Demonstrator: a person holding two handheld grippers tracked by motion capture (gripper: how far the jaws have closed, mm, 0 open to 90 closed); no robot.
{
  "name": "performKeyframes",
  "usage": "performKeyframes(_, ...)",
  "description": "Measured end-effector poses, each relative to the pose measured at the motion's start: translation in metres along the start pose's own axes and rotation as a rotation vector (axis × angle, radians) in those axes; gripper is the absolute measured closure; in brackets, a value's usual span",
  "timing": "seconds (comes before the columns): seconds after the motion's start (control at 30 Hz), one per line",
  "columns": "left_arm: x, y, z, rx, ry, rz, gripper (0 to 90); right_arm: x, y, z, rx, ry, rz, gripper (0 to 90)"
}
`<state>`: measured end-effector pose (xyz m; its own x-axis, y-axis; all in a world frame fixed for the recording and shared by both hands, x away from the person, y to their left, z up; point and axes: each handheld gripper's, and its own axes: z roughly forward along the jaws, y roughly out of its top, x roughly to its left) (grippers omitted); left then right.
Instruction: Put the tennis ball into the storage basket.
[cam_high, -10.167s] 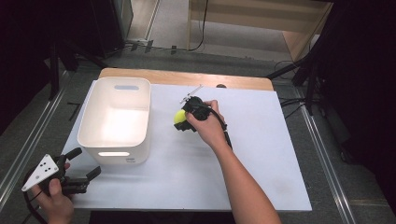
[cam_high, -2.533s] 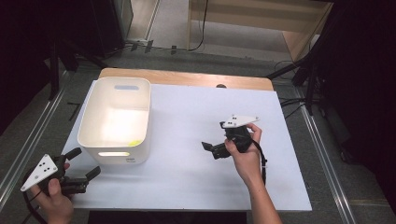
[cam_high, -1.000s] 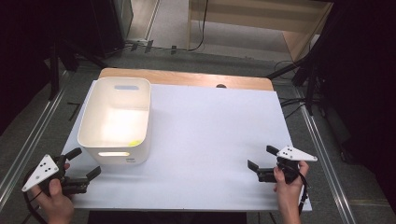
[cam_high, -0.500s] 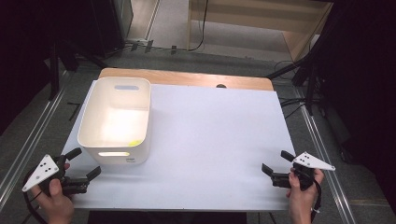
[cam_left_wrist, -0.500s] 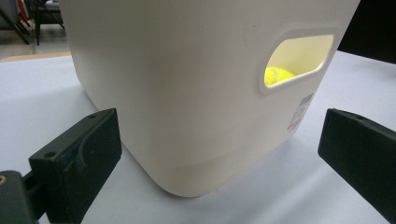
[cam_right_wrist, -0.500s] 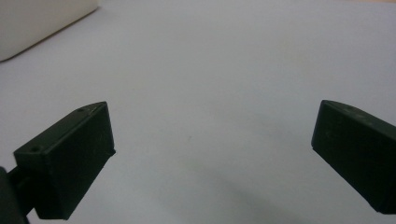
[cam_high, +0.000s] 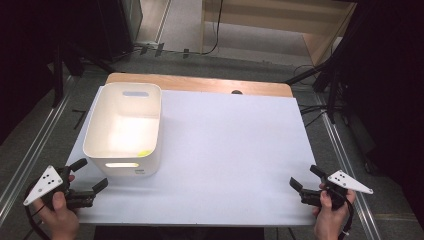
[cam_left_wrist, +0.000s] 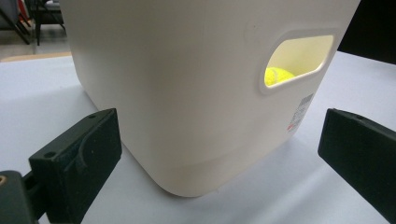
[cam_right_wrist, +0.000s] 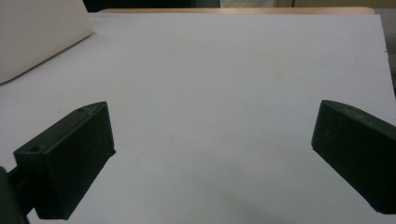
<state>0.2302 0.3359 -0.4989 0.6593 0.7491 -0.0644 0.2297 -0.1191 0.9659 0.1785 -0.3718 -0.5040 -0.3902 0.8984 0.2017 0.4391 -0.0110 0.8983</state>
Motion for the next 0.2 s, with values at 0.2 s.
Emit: performKeyframes(0.2,0.0002,0.0002,0.0007,0.003,0.001,-0.001,0.0,-0.0015,-0.0039,-0.0008,-0.001,-0.006,0.025,0.0)
